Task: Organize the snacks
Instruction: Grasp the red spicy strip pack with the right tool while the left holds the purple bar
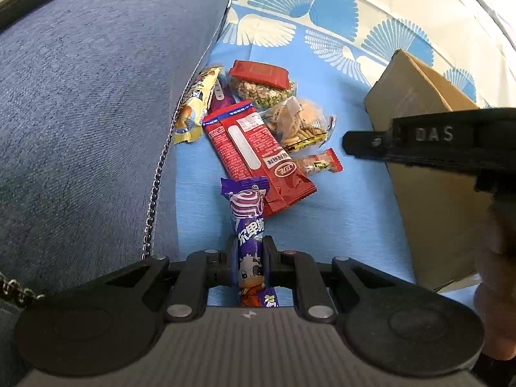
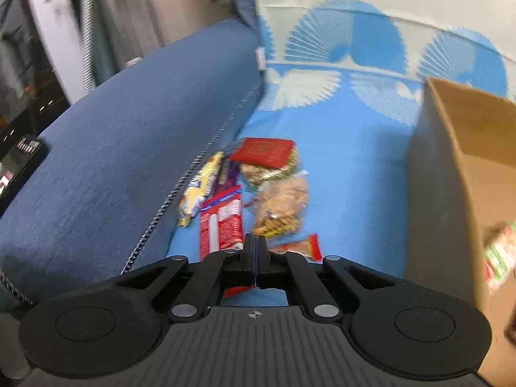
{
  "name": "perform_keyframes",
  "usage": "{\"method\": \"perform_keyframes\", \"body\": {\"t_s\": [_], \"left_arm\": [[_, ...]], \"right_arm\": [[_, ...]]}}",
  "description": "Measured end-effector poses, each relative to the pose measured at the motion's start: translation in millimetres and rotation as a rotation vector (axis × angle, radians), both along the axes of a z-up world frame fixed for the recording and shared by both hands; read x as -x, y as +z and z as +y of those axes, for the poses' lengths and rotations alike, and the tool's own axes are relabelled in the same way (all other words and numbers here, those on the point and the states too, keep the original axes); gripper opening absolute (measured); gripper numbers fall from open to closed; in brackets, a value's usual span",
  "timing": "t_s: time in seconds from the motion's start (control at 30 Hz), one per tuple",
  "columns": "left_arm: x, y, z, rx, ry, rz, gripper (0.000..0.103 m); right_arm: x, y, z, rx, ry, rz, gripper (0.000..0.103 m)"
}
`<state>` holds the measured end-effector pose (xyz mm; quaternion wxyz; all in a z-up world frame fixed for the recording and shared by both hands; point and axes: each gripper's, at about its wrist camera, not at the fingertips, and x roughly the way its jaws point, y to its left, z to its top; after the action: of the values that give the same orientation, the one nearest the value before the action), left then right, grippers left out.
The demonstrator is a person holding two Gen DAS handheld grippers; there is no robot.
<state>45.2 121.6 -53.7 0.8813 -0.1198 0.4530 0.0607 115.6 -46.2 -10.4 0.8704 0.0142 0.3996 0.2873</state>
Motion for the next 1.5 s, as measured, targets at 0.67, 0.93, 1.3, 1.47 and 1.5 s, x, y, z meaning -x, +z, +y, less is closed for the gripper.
{"method": "perform_keyframes", "body": {"t_s": [0.67, 0.93, 1.3, 1.47, 1.5], "left_arm": [[-3, -2, 1, -0.021, -0.008, -0.004, 0.016], [-1, -1, 2, -0.009, -0.002, -0.004, 0.016], [3, 4, 4, 0.044, -0.019, -0.034, 0.016], [1, 3, 3, 0.054, -0.021, -0.032, 0.016], [0, 3, 3, 0.054, -0.02, -0.031, 0.016]], "right_arm": [[-10, -29, 10, -0.065, 0.073, 0.111, 0.002], [44, 17, -8, 0.189, 0.176, -0.162, 0.001], [152, -32, 0, 0.53, 0.414, -0.397, 0.002], [143, -29, -5, 0.369, 0.357, -0.327, 0.004], [140, -27, -8, 0.339, 0.339, -0.317, 0.01]]}}
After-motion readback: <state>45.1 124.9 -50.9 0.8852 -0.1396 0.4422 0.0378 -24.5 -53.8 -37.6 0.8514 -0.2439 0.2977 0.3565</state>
